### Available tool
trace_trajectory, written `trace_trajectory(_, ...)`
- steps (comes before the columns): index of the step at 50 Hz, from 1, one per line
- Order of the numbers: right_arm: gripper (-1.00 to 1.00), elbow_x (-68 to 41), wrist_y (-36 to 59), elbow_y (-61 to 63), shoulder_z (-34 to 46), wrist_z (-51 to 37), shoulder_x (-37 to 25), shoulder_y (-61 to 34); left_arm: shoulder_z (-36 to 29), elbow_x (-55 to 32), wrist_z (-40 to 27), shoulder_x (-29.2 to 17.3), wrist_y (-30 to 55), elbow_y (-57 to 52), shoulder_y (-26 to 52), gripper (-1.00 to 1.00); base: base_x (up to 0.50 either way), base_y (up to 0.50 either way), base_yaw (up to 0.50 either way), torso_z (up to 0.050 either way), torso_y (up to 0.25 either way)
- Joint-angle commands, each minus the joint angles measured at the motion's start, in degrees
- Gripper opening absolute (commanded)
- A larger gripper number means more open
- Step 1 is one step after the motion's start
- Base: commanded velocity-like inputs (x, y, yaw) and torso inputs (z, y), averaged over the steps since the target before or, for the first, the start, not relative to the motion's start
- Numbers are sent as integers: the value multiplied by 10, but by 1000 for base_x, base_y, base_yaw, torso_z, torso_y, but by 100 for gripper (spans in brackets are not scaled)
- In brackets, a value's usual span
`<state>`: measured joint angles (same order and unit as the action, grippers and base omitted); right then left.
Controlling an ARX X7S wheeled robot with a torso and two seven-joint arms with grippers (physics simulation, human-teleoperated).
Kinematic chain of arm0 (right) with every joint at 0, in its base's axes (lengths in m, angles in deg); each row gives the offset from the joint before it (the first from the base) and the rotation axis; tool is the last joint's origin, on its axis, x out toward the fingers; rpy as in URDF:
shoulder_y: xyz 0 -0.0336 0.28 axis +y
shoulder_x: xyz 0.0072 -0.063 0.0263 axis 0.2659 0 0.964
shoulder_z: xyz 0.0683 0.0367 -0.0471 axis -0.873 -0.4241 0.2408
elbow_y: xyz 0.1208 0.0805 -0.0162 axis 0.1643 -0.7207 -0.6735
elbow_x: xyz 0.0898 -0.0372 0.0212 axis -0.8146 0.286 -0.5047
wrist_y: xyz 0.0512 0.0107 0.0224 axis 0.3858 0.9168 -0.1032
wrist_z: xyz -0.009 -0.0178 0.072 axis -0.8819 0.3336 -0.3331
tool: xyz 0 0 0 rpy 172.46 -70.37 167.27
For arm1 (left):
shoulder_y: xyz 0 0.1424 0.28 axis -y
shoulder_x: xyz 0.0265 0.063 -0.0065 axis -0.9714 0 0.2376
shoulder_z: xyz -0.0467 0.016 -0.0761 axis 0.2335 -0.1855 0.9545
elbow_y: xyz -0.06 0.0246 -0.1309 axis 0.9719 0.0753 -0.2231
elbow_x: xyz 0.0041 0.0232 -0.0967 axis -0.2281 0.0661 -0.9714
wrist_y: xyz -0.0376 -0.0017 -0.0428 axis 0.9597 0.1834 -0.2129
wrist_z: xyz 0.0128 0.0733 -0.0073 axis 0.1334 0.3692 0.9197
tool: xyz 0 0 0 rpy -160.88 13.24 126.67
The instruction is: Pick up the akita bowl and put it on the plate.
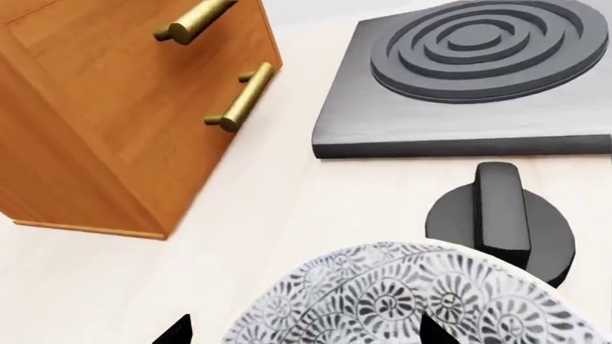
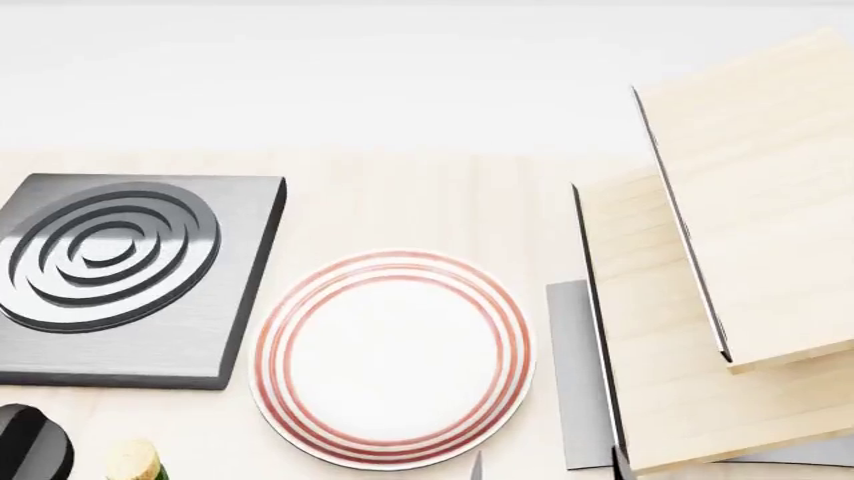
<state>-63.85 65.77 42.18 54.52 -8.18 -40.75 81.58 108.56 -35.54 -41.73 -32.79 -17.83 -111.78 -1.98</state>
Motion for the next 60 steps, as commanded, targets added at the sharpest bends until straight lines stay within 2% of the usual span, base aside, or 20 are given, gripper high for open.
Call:
trace_trajectory(1,100,0,-1,-9,4,-2,0,-4,-4,-10,5,-2,12,12,1,100,0,0,0,0,0)
trace_trajectory(6,100,0,-2,-9,5,-3,-1,-4,-13,-5,10,-4,12,19,-2,100,0,0,0,0,0)
trace_trajectory(34,100,0,-3,-15,13,-7,-4,-7,28,-6,-4,0,13,14,-28,100,0,0,0,0,0)
trace_trajectory(60,100,-1,-5,-25,21,-12,-6,-13,-3,9,1,-1,14,74,-3,100,0,0,0,0,0)
